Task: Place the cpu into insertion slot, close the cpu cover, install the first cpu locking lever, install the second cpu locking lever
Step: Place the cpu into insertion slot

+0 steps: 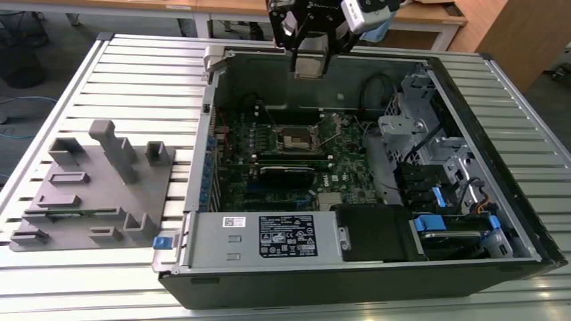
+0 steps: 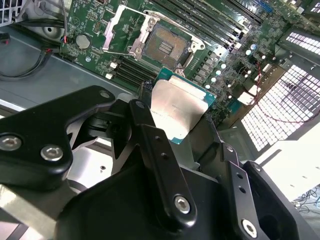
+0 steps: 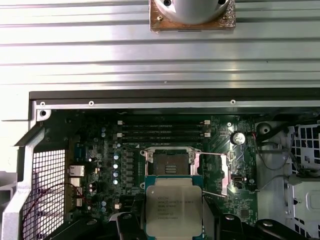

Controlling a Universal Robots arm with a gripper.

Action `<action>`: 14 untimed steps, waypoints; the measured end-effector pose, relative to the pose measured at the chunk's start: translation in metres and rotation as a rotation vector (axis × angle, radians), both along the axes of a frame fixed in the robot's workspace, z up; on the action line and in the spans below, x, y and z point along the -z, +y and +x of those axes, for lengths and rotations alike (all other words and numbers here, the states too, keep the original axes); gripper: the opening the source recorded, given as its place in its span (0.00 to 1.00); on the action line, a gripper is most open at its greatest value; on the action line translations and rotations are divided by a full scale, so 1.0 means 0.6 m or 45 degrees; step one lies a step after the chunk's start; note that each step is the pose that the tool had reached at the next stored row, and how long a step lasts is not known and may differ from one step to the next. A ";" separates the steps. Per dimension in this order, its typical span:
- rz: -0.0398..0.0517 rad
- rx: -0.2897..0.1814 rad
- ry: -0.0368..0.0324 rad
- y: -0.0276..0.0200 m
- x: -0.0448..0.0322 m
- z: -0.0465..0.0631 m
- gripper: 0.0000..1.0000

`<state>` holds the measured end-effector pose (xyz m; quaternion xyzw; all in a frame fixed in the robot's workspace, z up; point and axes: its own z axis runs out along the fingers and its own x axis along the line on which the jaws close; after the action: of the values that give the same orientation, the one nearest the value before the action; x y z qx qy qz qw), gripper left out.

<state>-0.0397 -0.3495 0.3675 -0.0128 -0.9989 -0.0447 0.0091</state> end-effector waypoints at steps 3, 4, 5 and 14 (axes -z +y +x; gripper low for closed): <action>0.000 0.000 -0.0004 -0.0001 0.003 0.000 0.54; 0.000 0.000 -0.0006 0.0000 0.004 0.000 0.54; 0.000 0.000 -0.0009 0.0000 0.005 0.000 0.54; 0.000 0.000 -0.0026 0.0000 0.009 -0.001 0.54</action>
<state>-0.0402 -0.3496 0.3619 -0.0128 -0.9989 -0.0447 0.0081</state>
